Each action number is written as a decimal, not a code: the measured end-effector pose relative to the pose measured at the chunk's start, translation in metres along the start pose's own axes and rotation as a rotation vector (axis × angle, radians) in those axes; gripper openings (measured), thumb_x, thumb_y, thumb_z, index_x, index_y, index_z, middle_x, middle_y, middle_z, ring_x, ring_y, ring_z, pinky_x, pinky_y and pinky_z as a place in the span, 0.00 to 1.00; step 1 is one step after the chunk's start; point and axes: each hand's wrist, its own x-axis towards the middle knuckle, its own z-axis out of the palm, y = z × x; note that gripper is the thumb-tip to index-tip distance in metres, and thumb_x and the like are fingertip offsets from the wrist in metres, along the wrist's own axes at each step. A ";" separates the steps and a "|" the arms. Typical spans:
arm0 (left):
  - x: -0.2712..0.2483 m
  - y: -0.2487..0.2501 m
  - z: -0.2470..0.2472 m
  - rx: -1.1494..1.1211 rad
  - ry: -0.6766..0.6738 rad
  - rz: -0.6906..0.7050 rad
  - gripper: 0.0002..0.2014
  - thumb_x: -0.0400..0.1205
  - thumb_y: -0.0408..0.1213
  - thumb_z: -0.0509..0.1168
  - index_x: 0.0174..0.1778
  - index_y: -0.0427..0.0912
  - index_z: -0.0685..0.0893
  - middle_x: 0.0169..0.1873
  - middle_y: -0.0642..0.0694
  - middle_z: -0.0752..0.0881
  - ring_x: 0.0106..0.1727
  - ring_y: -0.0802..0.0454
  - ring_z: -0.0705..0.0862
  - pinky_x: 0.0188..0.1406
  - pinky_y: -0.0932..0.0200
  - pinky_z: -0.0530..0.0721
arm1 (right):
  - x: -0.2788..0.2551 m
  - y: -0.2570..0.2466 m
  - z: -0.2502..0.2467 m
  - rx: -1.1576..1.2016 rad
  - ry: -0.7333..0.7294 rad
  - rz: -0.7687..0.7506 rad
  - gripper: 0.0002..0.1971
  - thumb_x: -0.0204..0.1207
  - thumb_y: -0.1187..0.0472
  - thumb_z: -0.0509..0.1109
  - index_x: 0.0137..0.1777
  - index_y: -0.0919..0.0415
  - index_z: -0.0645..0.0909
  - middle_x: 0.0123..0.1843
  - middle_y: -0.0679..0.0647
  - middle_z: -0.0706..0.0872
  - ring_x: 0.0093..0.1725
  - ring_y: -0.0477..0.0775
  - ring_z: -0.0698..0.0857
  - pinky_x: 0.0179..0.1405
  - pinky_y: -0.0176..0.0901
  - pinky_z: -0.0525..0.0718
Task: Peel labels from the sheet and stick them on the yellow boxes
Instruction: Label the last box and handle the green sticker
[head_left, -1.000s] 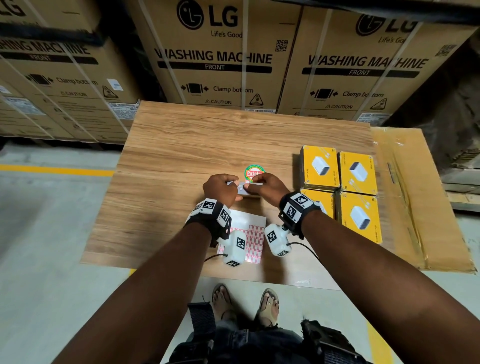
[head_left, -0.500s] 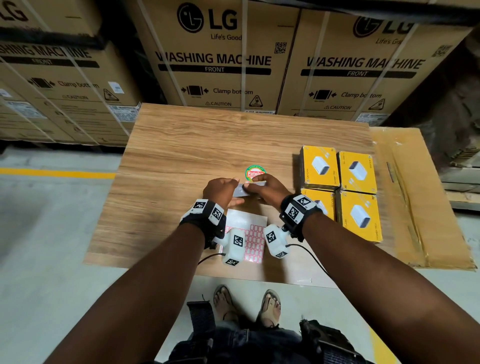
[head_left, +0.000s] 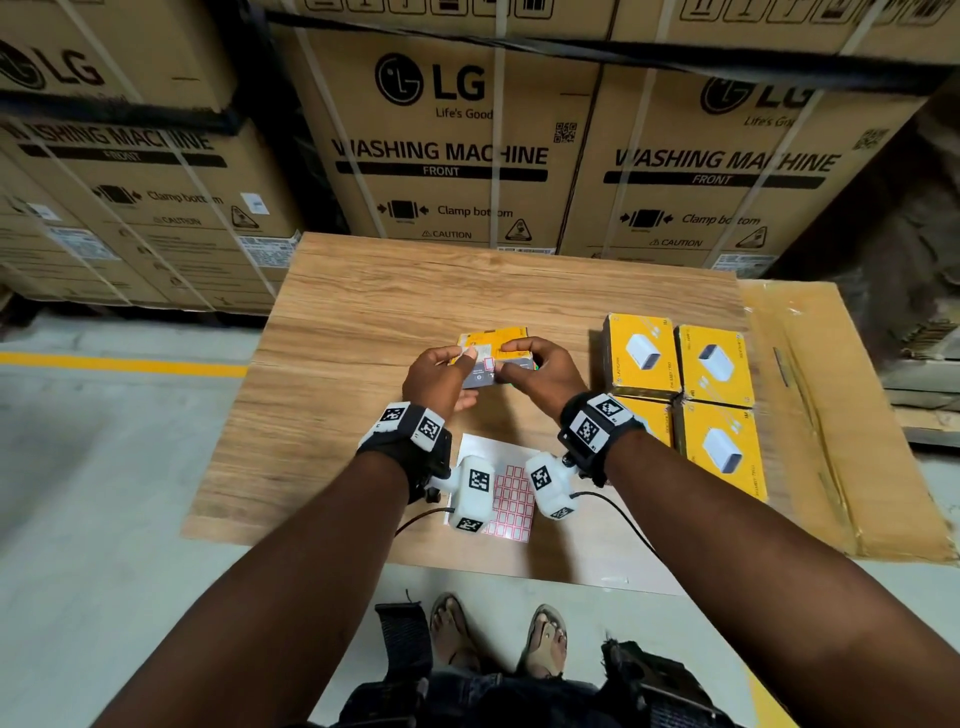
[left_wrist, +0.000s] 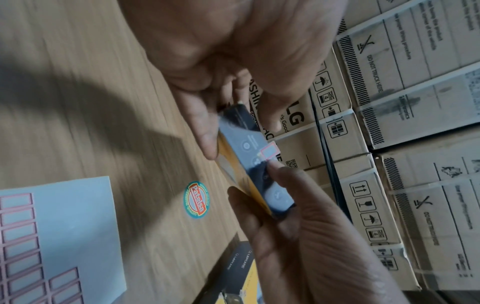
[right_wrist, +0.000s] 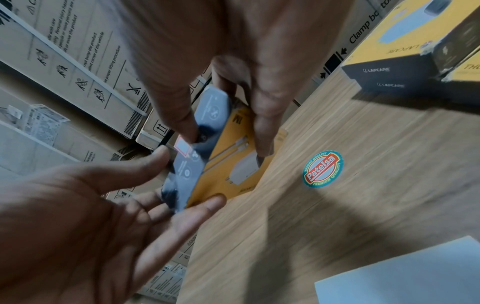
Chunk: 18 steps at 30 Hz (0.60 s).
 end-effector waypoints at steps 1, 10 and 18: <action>-0.002 0.001 0.000 0.012 -0.025 0.008 0.20 0.78 0.44 0.74 0.63 0.43 0.80 0.62 0.39 0.85 0.53 0.41 0.89 0.39 0.49 0.91 | -0.001 -0.002 -0.001 0.009 0.003 -0.005 0.13 0.71 0.64 0.80 0.55 0.61 0.86 0.48 0.53 0.89 0.42 0.44 0.87 0.39 0.27 0.80; -0.011 0.002 0.000 -0.053 -0.140 -0.035 0.32 0.76 0.36 0.77 0.75 0.44 0.71 0.69 0.42 0.78 0.66 0.44 0.83 0.45 0.40 0.91 | -0.009 -0.006 -0.001 0.152 -0.074 -0.013 0.13 0.70 0.71 0.80 0.51 0.57 0.85 0.51 0.62 0.89 0.47 0.59 0.88 0.45 0.41 0.84; -0.011 0.007 0.005 -0.146 -0.144 -0.181 0.30 0.76 0.26 0.69 0.73 0.50 0.72 0.60 0.39 0.86 0.55 0.46 0.87 0.52 0.50 0.88 | -0.016 -0.007 -0.003 0.100 -0.089 -0.078 0.18 0.64 0.76 0.82 0.55 0.70 0.87 0.55 0.56 0.88 0.50 0.47 0.87 0.47 0.32 0.83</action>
